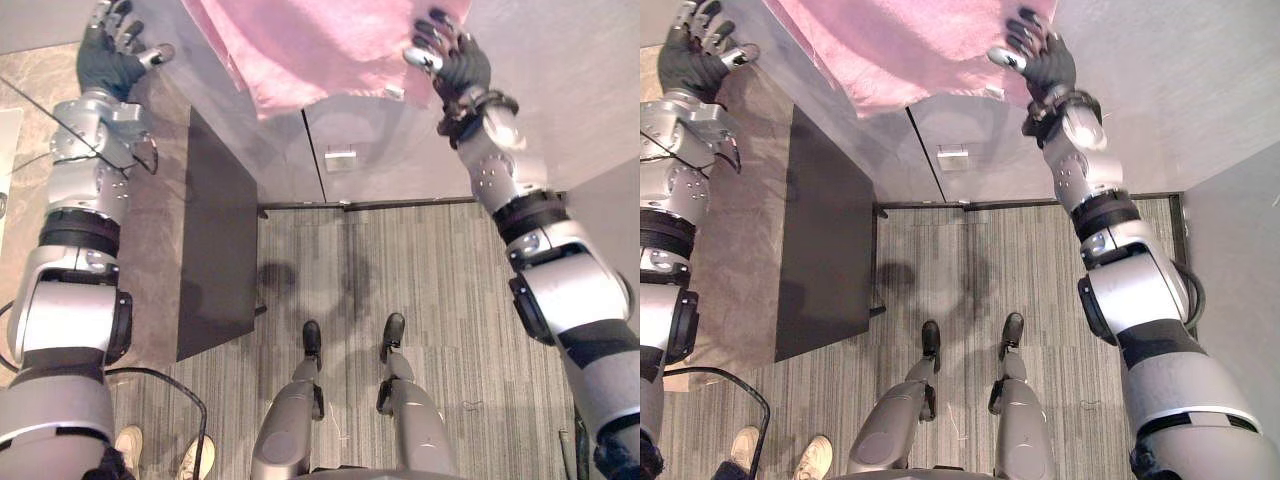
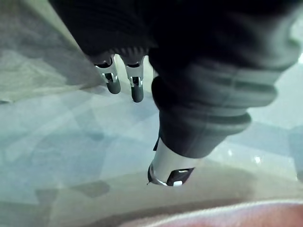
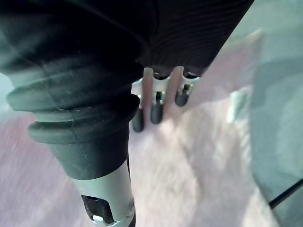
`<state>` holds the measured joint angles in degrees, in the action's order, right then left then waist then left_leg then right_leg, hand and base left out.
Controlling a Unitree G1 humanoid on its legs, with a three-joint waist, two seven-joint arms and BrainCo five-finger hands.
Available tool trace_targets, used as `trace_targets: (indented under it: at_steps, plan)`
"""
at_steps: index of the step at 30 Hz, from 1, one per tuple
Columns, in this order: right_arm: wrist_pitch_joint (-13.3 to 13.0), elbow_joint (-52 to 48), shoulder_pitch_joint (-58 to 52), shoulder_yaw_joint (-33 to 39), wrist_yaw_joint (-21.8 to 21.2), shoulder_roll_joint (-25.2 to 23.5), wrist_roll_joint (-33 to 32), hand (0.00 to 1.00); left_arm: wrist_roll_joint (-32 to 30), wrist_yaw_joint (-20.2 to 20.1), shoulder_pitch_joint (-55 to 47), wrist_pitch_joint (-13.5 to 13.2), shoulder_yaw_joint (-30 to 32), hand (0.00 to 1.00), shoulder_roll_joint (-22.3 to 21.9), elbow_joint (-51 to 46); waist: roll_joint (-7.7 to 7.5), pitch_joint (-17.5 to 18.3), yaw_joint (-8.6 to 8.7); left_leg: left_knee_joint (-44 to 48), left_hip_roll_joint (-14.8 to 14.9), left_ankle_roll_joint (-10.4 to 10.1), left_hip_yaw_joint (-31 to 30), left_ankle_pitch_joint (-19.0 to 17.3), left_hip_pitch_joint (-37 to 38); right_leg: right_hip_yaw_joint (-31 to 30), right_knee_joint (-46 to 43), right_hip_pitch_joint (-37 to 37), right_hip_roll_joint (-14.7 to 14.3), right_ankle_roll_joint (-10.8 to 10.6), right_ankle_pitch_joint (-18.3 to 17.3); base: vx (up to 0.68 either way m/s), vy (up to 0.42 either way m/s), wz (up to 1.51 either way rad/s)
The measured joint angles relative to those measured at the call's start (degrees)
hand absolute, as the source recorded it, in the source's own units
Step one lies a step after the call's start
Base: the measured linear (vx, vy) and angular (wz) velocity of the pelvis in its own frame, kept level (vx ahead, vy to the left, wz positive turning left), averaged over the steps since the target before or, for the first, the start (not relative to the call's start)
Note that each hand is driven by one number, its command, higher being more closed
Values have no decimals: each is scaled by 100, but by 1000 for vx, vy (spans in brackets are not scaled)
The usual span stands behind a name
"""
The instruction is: Organize washtable
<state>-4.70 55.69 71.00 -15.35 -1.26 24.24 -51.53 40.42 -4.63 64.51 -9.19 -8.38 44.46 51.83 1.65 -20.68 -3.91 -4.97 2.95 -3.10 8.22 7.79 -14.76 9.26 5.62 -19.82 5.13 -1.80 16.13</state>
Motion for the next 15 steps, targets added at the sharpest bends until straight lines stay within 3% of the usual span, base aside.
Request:
trace_targets:
  at_steps: [3, 8, 12, 15]
  plan:
    - [8, 47, -651, 510, 5, -33, -108, 0, 0, -5, -143, 6, 9, 0, 45, 55, -7, -4, 27, -4, -5, 0, 14, -1, 140, -18, 0, 116, -1, 40, -37, 22, 12, -10]
    - [-49, -154, -1827, 1180, -3, -229, -313, 0, -2, -16, -731, 19, 293, 0, 87, 9, -22, 2, 215, -21, 11, -3, 82, -13, 319, -122, 2, 244, -22, 44, -106, 24, 14, -8]
    - [-47, -564, -3112, 1493, -20, -684, -315, 0, -5, -13, -1521, 96, 602, 0, 67, -359, -114, 32, 335, -21, 108, -71, 157, -65, 525, -150, 3, 413, -102, 84, -156, 34, -6, -11]
    - [-49, -595, -3928, 1982, -15, -1018, -364, 0, -18, -5, -2231, 130, 787, 0, -286, -799, -196, 124, 391, -19, 171, -130, 196, -124, 762, -141, 4, 653, -175, 50, -279, 44, -9, -5]
